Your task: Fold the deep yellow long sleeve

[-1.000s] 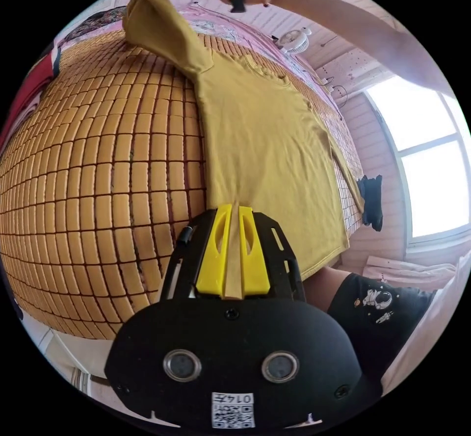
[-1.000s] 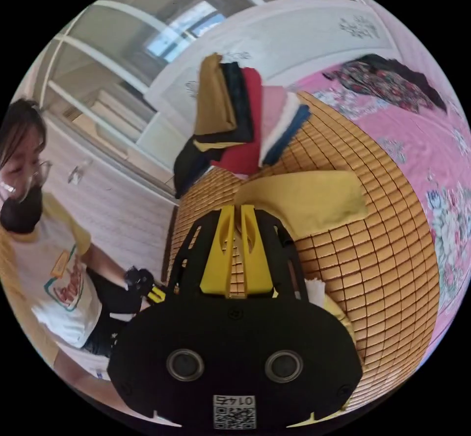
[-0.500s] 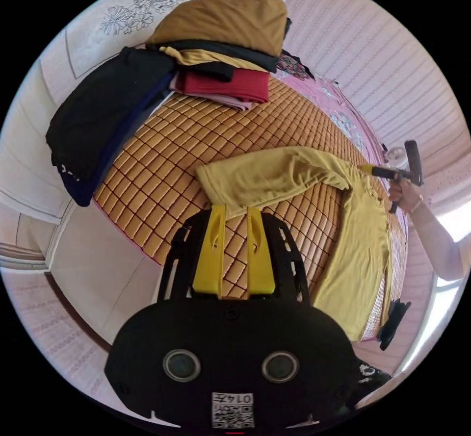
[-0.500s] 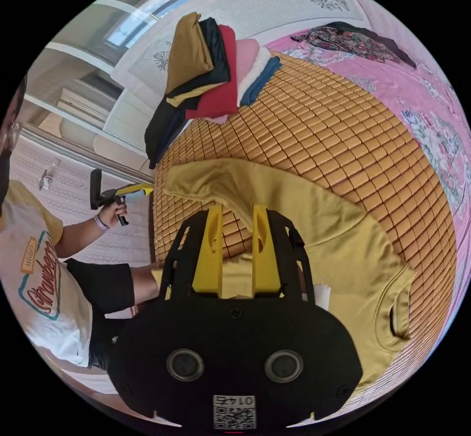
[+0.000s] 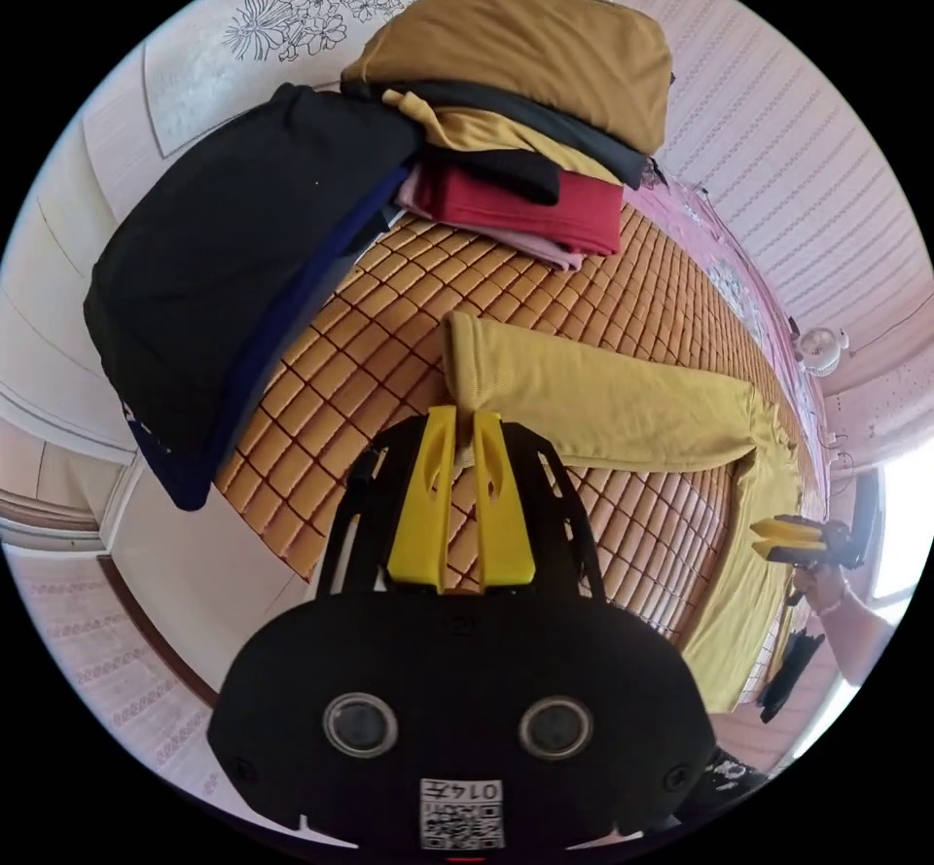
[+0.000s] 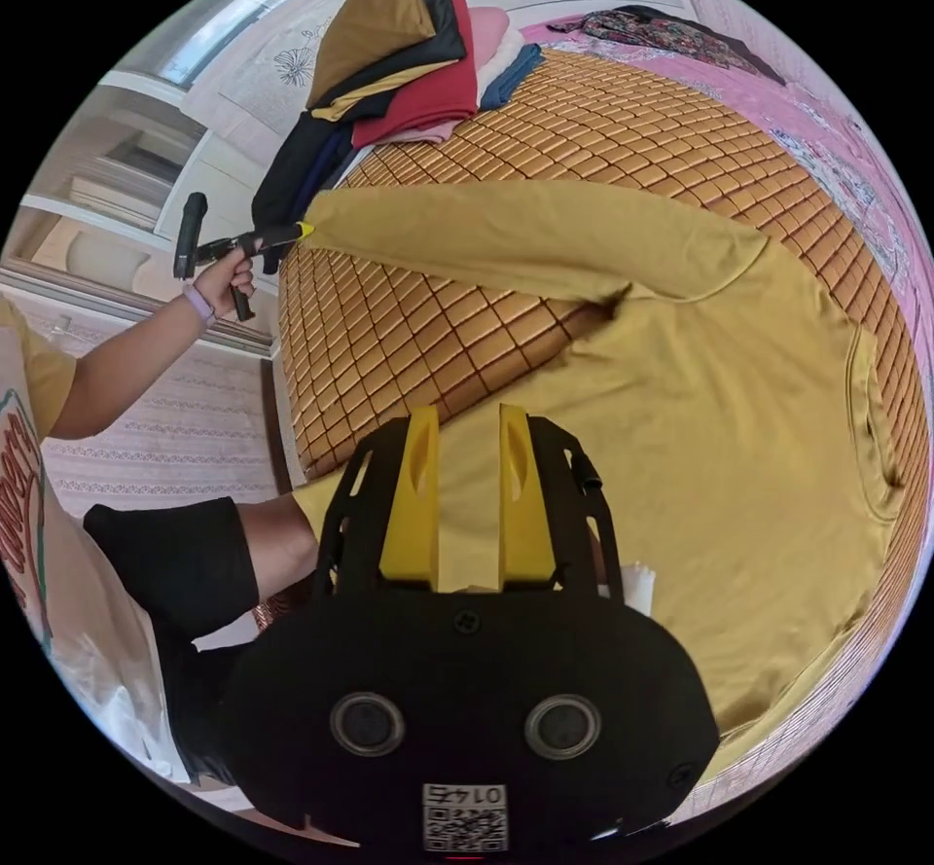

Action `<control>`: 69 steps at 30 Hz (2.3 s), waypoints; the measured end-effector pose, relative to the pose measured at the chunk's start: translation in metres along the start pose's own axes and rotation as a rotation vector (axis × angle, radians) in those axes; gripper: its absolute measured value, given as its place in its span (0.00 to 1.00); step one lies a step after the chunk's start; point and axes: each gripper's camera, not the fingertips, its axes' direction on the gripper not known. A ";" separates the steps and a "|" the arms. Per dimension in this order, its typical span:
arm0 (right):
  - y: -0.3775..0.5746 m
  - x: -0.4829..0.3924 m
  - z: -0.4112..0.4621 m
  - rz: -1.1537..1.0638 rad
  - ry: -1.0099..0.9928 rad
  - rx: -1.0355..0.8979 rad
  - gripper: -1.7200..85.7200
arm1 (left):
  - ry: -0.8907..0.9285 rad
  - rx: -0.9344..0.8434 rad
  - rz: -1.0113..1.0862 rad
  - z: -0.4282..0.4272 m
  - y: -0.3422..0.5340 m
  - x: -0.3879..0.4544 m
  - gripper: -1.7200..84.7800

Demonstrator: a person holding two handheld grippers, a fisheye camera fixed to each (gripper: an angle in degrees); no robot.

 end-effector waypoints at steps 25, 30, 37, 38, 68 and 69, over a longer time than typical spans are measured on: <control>0.324 -0.066 -0.060 0.739 0.299 -0.169 0.11 | 0.079 -0.459 0.792 0.018 0.135 0.341 0.01; 0.344 -0.075 -0.074 0.710 0.271 -0.163 0.10 | 0.010 -0.440 0.890 0.016 0.136 0.367 0.01; 0.376 -0.093 -0.093 0.712 0.263 -0.140 0.09 | 0.019 -0.475 0.846 0.020 0.125 0.379 0.01; 0.380 -0.094 -0.095 0.718 0.257 -0.127 0.09 | 0.027 -0.473 0.842 0.020 0.125 0.378 0.01; 0.587 -0.220 -0.152 1.026 0.307 0.421 0.12 | 0.134 -0.106 0.680 -0.022 0.197 0.267 0.11; 0.587 -0.214 -0.145 1.028 0.247 0.379 0.12 | 0.107 -0.127 0.660 -0.015 0.200 0.264 0.12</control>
